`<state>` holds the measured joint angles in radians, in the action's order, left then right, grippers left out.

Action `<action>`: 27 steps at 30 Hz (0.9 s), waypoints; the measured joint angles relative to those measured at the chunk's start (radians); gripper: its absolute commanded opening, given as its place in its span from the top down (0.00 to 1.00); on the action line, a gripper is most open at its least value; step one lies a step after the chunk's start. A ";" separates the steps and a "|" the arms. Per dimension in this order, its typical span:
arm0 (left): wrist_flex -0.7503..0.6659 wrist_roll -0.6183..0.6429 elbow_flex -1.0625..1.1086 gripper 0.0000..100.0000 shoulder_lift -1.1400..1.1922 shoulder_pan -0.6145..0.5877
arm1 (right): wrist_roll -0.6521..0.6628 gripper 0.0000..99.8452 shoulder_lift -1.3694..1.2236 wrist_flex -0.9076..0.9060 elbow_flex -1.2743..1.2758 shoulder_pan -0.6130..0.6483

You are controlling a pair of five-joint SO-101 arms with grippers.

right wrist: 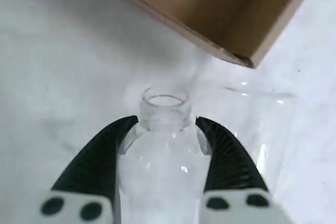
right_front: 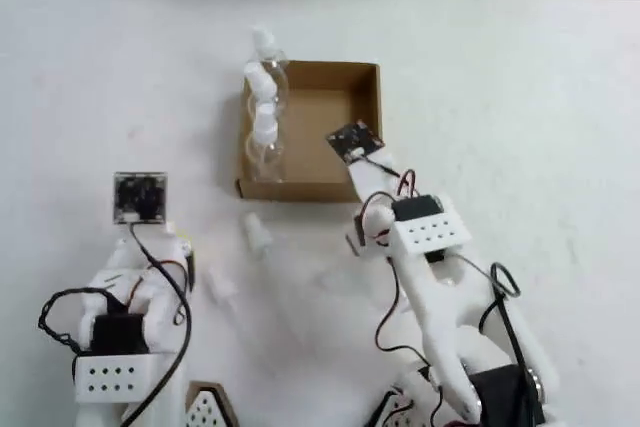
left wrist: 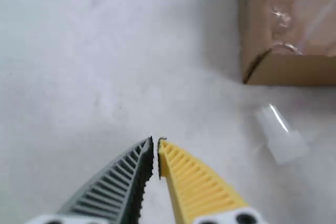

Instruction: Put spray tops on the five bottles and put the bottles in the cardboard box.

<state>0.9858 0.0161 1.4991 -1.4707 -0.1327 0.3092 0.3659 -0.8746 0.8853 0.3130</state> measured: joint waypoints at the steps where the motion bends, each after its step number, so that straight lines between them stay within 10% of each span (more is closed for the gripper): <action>1: 0.021 0.000 -0.014 0.96 0.000 0.014 | 0.000 0.98 0.002 0.000 0.002 0.002; 17: 0.183 0.117 -0.316 0.96 0.537 0.249 | 0.014 0.98 0.002 0.025 0.002 -0.009; 27: 0.176 0.186 -0.318 0.67 0.667 0.288 | 0.021 0.98 0.002 0.025 0.002 -0.009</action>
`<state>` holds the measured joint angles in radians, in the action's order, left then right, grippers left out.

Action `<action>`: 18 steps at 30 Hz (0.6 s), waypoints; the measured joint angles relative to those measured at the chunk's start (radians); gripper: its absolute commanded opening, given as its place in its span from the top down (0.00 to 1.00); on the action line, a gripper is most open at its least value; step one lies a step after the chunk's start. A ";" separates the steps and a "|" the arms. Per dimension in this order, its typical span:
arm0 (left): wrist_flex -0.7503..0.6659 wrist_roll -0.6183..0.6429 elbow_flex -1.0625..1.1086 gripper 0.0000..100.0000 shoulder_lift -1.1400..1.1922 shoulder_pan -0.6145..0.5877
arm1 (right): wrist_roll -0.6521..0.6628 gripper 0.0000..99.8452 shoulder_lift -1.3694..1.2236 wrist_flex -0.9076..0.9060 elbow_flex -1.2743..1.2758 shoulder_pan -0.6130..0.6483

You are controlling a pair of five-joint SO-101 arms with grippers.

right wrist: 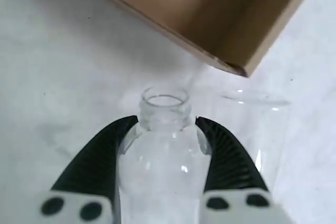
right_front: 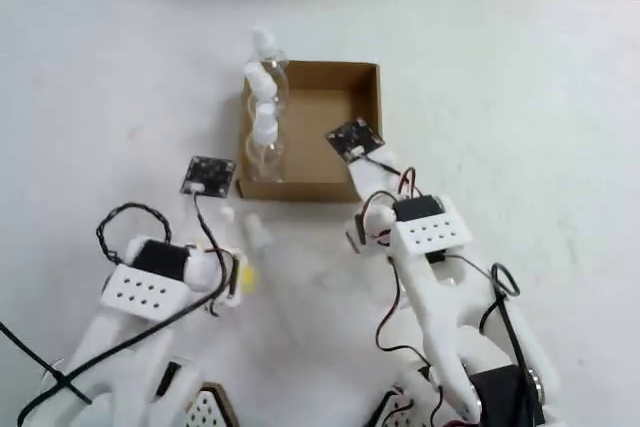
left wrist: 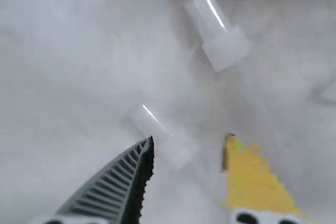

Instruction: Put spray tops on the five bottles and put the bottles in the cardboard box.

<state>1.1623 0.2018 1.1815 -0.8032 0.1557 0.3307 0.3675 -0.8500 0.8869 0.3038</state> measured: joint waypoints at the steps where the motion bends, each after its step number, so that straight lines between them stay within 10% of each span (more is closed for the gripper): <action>1: 0.000 0.000 0.002 0.67 0.000 -0.011 | 0.000 0.98 0.000 0.000 0.000 0.000; 18: -0.018 0.000 0.051 0.68 0.011 -0.060 | 0.005 0.98 0.000 0.000 0.003 0.000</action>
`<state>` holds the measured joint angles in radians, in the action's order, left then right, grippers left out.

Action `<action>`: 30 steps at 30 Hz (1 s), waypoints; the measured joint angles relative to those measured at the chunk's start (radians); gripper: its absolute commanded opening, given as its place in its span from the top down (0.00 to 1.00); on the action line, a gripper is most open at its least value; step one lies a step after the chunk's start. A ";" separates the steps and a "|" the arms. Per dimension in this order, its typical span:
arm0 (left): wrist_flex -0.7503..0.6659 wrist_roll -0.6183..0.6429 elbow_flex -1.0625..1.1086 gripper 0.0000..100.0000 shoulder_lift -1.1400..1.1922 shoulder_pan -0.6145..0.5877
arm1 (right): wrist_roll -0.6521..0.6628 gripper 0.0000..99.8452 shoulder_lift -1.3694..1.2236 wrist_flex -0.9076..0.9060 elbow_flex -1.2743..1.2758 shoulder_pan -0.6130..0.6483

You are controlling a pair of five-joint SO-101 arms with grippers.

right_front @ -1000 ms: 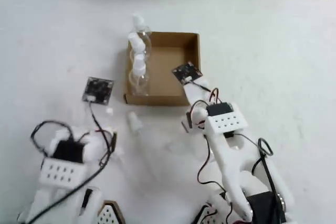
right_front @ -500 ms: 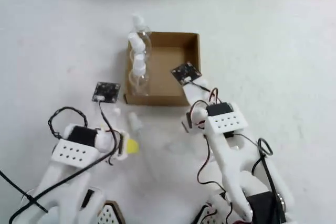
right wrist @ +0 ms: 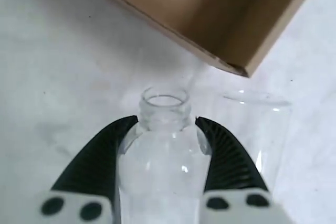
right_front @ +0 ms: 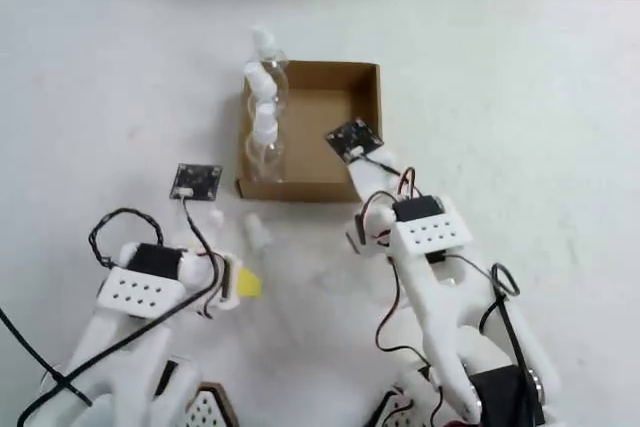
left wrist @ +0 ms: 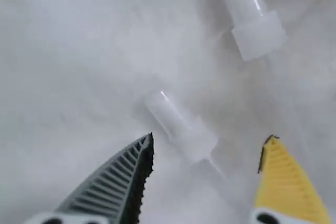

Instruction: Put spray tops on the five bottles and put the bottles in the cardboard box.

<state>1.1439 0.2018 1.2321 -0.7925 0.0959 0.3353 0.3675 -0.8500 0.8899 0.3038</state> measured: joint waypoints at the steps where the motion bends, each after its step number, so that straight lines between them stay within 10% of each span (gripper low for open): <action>1: -0.003 0.000 0.000 0.68 0.014 0.000 | 0.000 0.98 0.000 0.000 0.000 0.000; 12: -0.124 0.031 -0.063 0.69 0.382 -0.003 | 0.002 0.98 0.000 0.028 0.025 0.000; 17: -0.138 0.044 -0.077 0.99 0.408 0.002 | 0.002 0.98 0.000 0.028 0.025 0.000; 30: -0.044 -0.196 -0.146 0.96 0.222 -0.003 | 0.002 0.98 0.000 0.028 0.025 0.000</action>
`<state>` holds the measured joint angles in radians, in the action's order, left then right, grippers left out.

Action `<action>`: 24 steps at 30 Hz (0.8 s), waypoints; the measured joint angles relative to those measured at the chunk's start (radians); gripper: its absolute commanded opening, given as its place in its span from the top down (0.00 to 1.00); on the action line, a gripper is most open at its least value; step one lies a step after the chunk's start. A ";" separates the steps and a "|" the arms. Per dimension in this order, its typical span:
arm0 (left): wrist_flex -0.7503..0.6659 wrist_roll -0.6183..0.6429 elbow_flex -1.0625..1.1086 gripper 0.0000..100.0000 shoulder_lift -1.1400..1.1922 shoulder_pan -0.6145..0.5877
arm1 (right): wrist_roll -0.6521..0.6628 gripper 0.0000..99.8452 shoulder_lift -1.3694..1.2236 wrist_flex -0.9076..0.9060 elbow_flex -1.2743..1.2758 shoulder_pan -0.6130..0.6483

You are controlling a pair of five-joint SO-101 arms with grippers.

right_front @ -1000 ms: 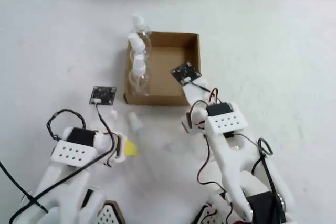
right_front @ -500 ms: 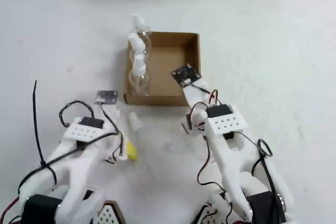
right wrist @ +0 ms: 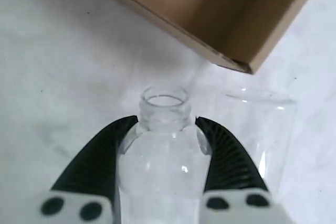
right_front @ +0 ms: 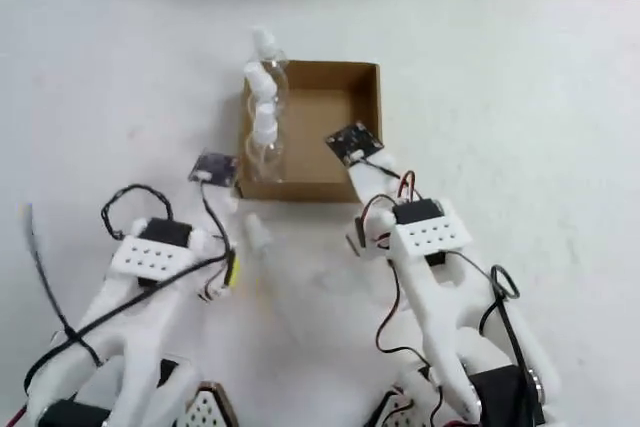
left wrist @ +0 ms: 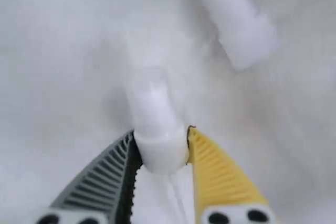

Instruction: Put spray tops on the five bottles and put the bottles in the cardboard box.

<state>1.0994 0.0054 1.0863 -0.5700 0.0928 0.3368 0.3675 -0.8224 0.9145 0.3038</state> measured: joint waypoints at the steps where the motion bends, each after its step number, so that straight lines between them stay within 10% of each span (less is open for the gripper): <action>1: 0.014 -0.028 -0.017 0.96 -0.005 0.002 | 0.000 0.98 0.000 0.000 0.000 0.000; 13: -0.104 0.098 -0.041 0.65 0.195 0.000 | 0.000 0.98 0.000 0.000 0.000 0.000; 24: -0.117 0.198 -0.041 0.64 0.201 0.000 | 0.014 0.98 0.000 0.000 0.000 0.000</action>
<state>0.9828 0.2033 1.0449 -0.3690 0.0928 0.3506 0.3675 -0.8224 0.9145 0.3038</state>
